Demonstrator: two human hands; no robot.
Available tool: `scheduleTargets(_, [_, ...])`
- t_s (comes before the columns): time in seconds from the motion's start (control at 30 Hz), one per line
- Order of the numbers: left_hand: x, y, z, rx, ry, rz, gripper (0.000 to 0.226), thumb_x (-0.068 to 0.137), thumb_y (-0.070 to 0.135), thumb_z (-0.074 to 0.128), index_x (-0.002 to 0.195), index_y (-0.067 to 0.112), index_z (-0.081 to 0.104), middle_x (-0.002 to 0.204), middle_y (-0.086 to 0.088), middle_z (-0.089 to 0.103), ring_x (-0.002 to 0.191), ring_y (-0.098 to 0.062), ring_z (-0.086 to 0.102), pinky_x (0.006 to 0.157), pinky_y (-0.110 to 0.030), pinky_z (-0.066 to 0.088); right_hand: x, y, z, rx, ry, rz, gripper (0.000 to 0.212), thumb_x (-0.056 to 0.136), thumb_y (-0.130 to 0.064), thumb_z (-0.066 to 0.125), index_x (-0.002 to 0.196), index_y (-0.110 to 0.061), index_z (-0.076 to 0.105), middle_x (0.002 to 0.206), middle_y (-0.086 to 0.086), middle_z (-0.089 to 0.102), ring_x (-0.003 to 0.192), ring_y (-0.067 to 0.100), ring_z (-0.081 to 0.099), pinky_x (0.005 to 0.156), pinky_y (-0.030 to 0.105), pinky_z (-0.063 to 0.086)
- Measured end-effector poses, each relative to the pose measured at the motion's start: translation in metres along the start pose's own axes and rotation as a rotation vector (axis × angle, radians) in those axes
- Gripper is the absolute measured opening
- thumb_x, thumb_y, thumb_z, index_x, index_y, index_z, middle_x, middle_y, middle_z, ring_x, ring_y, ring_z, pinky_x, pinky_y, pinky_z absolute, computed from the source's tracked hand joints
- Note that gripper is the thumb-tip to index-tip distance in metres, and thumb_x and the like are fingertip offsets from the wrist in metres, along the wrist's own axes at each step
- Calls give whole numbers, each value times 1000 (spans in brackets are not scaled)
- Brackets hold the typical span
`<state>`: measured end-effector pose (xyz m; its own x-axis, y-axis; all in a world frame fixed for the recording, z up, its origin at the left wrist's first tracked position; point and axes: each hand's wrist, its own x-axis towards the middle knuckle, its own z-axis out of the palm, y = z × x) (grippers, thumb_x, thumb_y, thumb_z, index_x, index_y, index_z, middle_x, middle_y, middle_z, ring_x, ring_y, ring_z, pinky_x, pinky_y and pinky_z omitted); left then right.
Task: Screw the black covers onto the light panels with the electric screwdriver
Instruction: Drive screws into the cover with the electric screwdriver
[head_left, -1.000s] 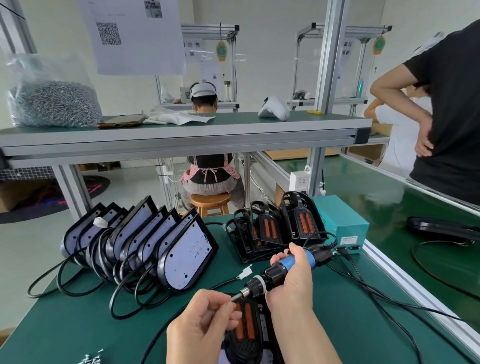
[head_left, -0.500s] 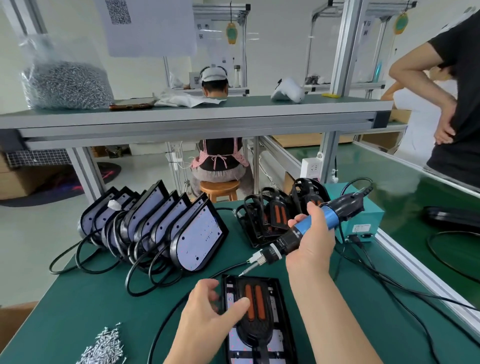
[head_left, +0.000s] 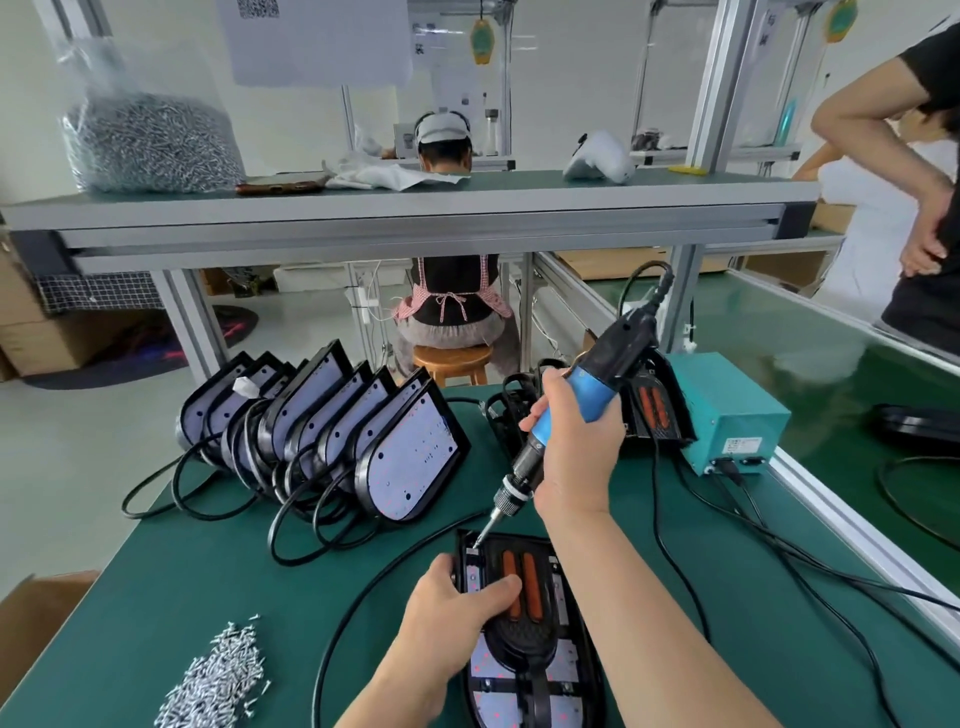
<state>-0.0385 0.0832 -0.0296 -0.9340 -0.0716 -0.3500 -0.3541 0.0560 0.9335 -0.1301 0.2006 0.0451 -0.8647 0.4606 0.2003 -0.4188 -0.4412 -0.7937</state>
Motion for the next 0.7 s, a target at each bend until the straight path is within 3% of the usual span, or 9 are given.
scheduleTargets(0.1, [1,-2,1,-18,7,15,95,80,32,82,153,8,25,116,13,53,98,-8,54,86,-22,41,-2,5,4,-42,-67,-39,23,82,-22,71,97,-13,57,58,-5,57,49,13,55,58,29,52])
scheduleTargets(0.2, [3,-6,1,-47,19,45,99,81,35,81,155,9,21,139,4,50,104,-10,47,91,-22,38,-3,8,6,-83,-114,-77,21,82,-22,72,95,-14,57,60,-2,57,49,15,55,55,27,51])
scheduleTargets(0.3, [8,-10,0,-71,1,40,94,81,34,81,153,9,27,122,8,50,101,-11,50,88,-21,39,-5,11,6,-106,-134,-90,22,80,-23,74,95,-16,58,64,1,58,49,16,55,54,25,50])
scheduleTargets(0.37, [8,-12,1,-74,-4,31,67,80,29,82,136,16,47,122,4,56,93,-7,57,80,-15,43,-6,13,7,-120,-142,-91,23,80,-25,74,95,-17,59,66,2,59,50,16,56,54,24,50])
scheduleTargets(0.4, [6,-10,1,-64,-12,27,45,80,26,82,114,21,54,111,6,61,81,1,61,69,-8,45,-7,13,8,-125,-144,-93,22,80,-25,74,95,-18,59,66,3,59,50,16,56,54,23,50])
scheduleTargets(0.43, [8,-11,2,-73,-28,21,37,80,23,82,92,25,47,97,10,62,67,9,61,56,-5,43,-7,14,8,-128,-144,-95,22,80,-26,74,95,-19,59,67,3,59,50,16,57,54,23,50])
scheduleTargets(0.47, [6,-9,4,-77,-32,25,37,80,20,82,83,25,45,86,14,57,56,14,59,47,-3,40,-7,14,9,-129,-146,-96,21,80,-25,74,94,-19,59,67,3,59,50,15,57,54,22,50])
scheduleTargets(0.57, [7,-9,4,-111,-16,35,41,81,22,81,81,27,40,81,20,49,51,16,55,41,-2,37,-8,14,10,-130,-160,-94,20,80,-25,73,93,-20,59,66,1,59,51,14,57,55,23,50])
scheduleTargets(0.7, [9,-13,3,-103,0,48,43,79,21,83,80,28,41,76,23,57,55,11,59,43,-4,39,-11,17,11,-145,-164,-88,21,79,-27,74,92,-19,58,68,3,59,50,17,56,55,23,51])
